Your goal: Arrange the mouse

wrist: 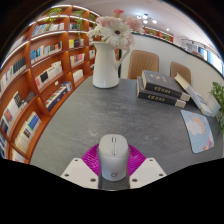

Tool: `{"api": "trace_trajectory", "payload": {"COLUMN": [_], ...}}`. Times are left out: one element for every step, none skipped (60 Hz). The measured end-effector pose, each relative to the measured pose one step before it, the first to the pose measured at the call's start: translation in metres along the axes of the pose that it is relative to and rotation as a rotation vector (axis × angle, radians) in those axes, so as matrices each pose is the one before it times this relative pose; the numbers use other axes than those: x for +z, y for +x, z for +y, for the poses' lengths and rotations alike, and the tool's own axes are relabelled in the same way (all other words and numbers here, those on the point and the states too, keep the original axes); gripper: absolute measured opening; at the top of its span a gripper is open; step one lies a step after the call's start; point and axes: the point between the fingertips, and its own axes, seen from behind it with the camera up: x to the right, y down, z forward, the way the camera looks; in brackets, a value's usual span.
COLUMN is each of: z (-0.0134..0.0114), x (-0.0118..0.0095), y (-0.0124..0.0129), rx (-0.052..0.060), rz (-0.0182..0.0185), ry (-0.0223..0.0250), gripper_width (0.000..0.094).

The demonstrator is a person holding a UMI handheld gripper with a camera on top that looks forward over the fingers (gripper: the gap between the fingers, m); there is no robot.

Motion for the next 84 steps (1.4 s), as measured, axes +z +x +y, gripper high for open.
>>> {"api": "trace_trajectory", "payload": {"z": [0.00034,0.00040,-0.00011,-0.00008,-0.00099,-0.00138,-0.00201,-0.00414,-0.00679,-0.00871,-0.00950,-0.01021,-0.01068,-0.01086,-0.01247,-0.01356,-0.01342,-0.01376,-0.01350,-0.01281,-0.01270,-0.01277,-0.01268,-0.01170,-0.00981,-0.00858,-0.00806,-0.00783,-0.00713,-0.00594,-0.00328,-0.00717,-0.00288,-0.00162,-0.00078,-0.00001,0.00041,0.00192,0.00589,0.00236,0.00438,0.00492,0.00548,0.00608,0.00771,0.01695,0.00676,0.00964,0.01002,0.01031,0.01031,0.01067,0.01493,0.00919,0.01060,0.00976,0.00895,0.00887,0.00876,0.00894,0.00914,0.00726,0.00743,0.00503,0.00622,0.00625,0.00585,0.00519,0.00473,0.00406,0.00643,-0.00570,-0.00041,0.00383,-0.00130,0.00086,-0.00078,0.00041,-0.00059,0.00029,-0.00010,0.00042,0.00033,-0.00009], "x": [0.00044,0.00009,-0.00023,-0.00059,-0.00236,-0.00236,-0.00285,-0.00383,-0.00487,-0.00547,-0.00456,-0.00631,-0.00239,-0.00992,-0.00665,-0.00379,-0.00644,-0.00553,-0.00535,-0.00478,-0.00449,-0.00437,-0.00297,0.00077,-0.00214,-0.00171,-0.00112,-0.00043,0.00028,0.00115,0.00209,0.00488,0.00233,0.00233,0.00307,0.00376,0.00377,0.00412,0.00413,0.00530,0.00522,0.00510,0.00560,0.00581,0.00605,0.00452,0.01045,0.00606,0.00694,0.00741,0.00761,0.00703,0.00206,0.00914,0.00450,0.00626,0.00782,0.00531,0.00527,0.00481,0.00261,0.00503,0.00415,0.00535,0.00389,0.00374,0.00362,0.00349,0.00290,0.00222,0.00242,0.00075,0.00061,-0.00043,-0.00034,-0.00014,-0.00037,0.00018,0.00040,-0.00004,0.00000,0.00005,0.00013,-0.00003], "y": [0.00020,0.00021,0.00007,-0.00017,0.00014,0.00161,0.00301,0.00347,0.00294,0.00302,0.00474,0.00593,0.00739,0.00616,0.00836,0.01037,0.01082,0.01172,0.01204,0.01244,0.01248,0.01215,0.01247,0.01486,0.01349,0.01392,0.01389,0.01423,0.01449,0.01438,0.01203,0.01414,0.01266,0.01255,0.01241,0.01175,0.01159,0.01134,0.01204,0.01038,0.00895,0.00763,0.00709,0.00643,0.00556,-0.00330,0.01034,0.00363,0.00341,0.00413,0.00426,0.00322,-0.00977,0.00573,-0.00273,0.00083,0.00453,0.00039,0.00001,-0.00036,-0.00431,-0.00086,-0.00251,-0.00076,-0.00178,-0.00236,-0.00238,-0.00216,-0.00199,-0.00155,-0.00198,-0.00002,-0.00008,0.00003,-0.00006,-0.00020,-0.00004,0.00010,-0.00002,0.00128,-0.00047,-0.00032,-0.00020,-0.00001], "rx": [0.0029,0.0053,0.0019,-0.0066,-0.0181,-0.0182,-0.0111,-0.0065,-0.0064,-0.0036,0.0038,0.0067,0.0033,0.0011,-0.0008,-0.0009,-0.0015,-0.0007,0.0018,0.0069,0.0091,0.0076,0.0053,0.0074,0.0099,0.0090,0.0040,0.0025,0.0048,0.0070,0.0071,0.0050,0.0031,0.0035,0.0039,0.0035,0.0037,0.0057,0.0079,0.0055,0.0037,0.0024,0.0017,0.0011,-0.0004,0.0006,-0.0016,-0.0042,-0.0070,-0.0080,-0.0069,-0.0060,-0.0043,-0.0007,0.0013,0.0058,0.0061,0.0030,0.0026,0.0057,0.0084,0.0086,0.0040,0.0022,0.0026,0.0027,0.0008,-0.0031,-0.0078,-0.0095,-0.0104,-0.0058,0.0013,0.0036,0.0052,-0.0006,-0.0040,-0.0048,-0.0025,-0.0010,0.0007,0.0008,0.0019,0.0037], "rz": [0.00043,-0.00036,-0.00110,-0.00077,0.00224,0.00542,0.00825,0.00735,0.00257,-0.00022,0.00034,0.00639,0.00758,0.01016,0.01077,0.01344,0.01652,0.01674,0.01647,0.01589,0.01451,0.01161,0.01171,0.01625,0.01668,0.01611,0.01417,0.01447,0.01713,0.01660,0.01379,0.00745,0.00963,0.01007,0.01103,0.00970,0.00896,0.00751,0.00540,0.00283,0.00158,0.00179,0.00120,-0.00083,-0.00379,-0.00056,-0.01028,-0.00713,-0.00673,-0.00527,-0.00302,-0.00480,-0.00265,-0.01487,-0.01014,-0.01148,-0.01152,-0.00752,-0.00834,-0.00882,-0.00566,-0.00799,-0.00574,-0.00971,-0.01102,-0.01151,-0.01096,-0.01010,-0.00899,-0.00546,-0.00355,0.00302,0.00266,-0.00176,-0.00238,-0.00251,-0.00212,-0.00111,-0.00023,-0.00296,0.00097,0.00056,0.00049,-0.00008], "ry": [-0.00387,-0.00670,-0.00704,-0.00899,-0.00389,-0.00478,-0.00509,0.00179,0.01202,0.01784,0.01745,0.01641,0.01722,0.01783,0.01895,0.02129,0.02127,0.02153,0.02027,0.01871,0.01915,0.02111,0.02155,0.01842,0.01053,0.01000,0.01399,0.01230,0.01128,0.00875,0.00592,0.00018,0.00163,0.00041,0.00005,-0.00052,-0.00104,-0.00315,-0.00471,-0.00935,-0.00921,-0.00797,-0.00719,-0.00759,-0.01086,-0.01159,-0.02004,-0.02098,-0.02055,-0.01881,-0.01862,-0.01847,-0.01695,-0.01486,-0.01887,-0.01712,-0.01226,-0.01303,-0.01369,-0.01527,-0.01593,-0.00969,-0.00627,-0.00534,-0.00947,-0.01174,-0.01170,-0.00960,-0.00794,-0.00821,-0.01234,0.03699,0.00753,-0.01035,0.00570,-0.00325,0.00098,-0.00362,-0.00036,-0.00552,0.00009,-0.00120,-0.00118,0.00065], "gripper_width": [0.0306,0.0305,0.0306,0.0306,0.0306,0.0305,0.0306,0.0306,0.0307,0.0306,0.0306,0.0305,0.0304,0.0306,0.0307,0.0306,0.0306,0.0306,0.0306,0.0305,0.0306,0.0306,0.0305,0.0305,0.0304,0.0304,0.0304,0.0305,0.0305,0.0304,0.0304,0.0305,0.0305,0.0304,0.0304,0.0304,0.0305,0.0304,0.0304,0.0304,0.0303,0.0303,0.0302,0.0302,0.0302,0.0303,0.0303,0.0304,0.0303,0.0303,0.0302,0.0303,0.0303,0.0303,0.0303,0.0302,0.0303,0.0304,0.0303,0.0304,0.0304,0.0305,0.0305,0.0305,0.0303,0.0304,0.0303,0.0304,0.0302,0.0303,0.0307,0.0308,0.0306,0.0309,0.0307,0.0308,0.0307,0.0308,0.0308,0.0308,0.0308,0.0329,0.0330,0.0352]}}
